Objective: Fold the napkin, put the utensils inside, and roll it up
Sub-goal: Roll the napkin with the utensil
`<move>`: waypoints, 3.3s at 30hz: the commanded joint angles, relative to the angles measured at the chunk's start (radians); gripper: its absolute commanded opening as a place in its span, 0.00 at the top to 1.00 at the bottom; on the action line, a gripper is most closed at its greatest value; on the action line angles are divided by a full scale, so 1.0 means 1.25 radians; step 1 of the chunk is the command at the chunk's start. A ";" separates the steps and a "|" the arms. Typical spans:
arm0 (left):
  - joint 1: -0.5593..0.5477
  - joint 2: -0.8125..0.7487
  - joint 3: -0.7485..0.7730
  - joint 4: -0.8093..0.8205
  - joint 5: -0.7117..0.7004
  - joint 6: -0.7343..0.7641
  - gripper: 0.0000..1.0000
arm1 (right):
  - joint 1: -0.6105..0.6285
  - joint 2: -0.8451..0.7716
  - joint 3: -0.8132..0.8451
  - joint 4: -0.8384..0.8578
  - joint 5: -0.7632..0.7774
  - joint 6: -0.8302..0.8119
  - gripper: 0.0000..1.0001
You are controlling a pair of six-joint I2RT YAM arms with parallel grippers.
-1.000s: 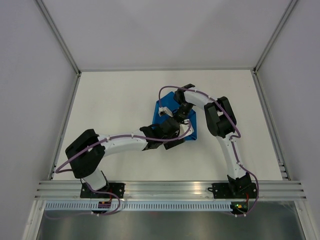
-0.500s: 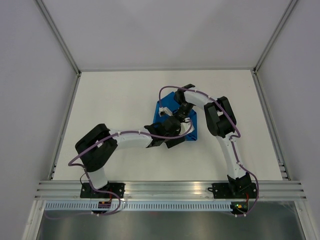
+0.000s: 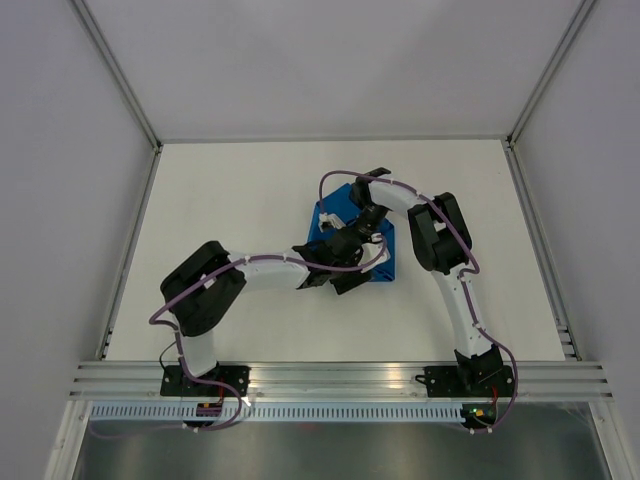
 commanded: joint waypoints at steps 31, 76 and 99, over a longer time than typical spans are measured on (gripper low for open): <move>0.139 0.149 0.146 -0.158 0.389 -0.110 0.98 | -0.119 -0.120 -0.052 0.171 -0.010 0.018 0.40; 0.305 0.432 0.479 -0.577 0.763 -0.086 0.98 | -0.102 -0.677 -0.680 0.718 -0.025 -0.058 0.27; 0.312 0.483 0.509 -0.634 0.793 -0.064 0.98 | 0.164 -0.713 -0.953 1.091 0.246 -0.111 0.27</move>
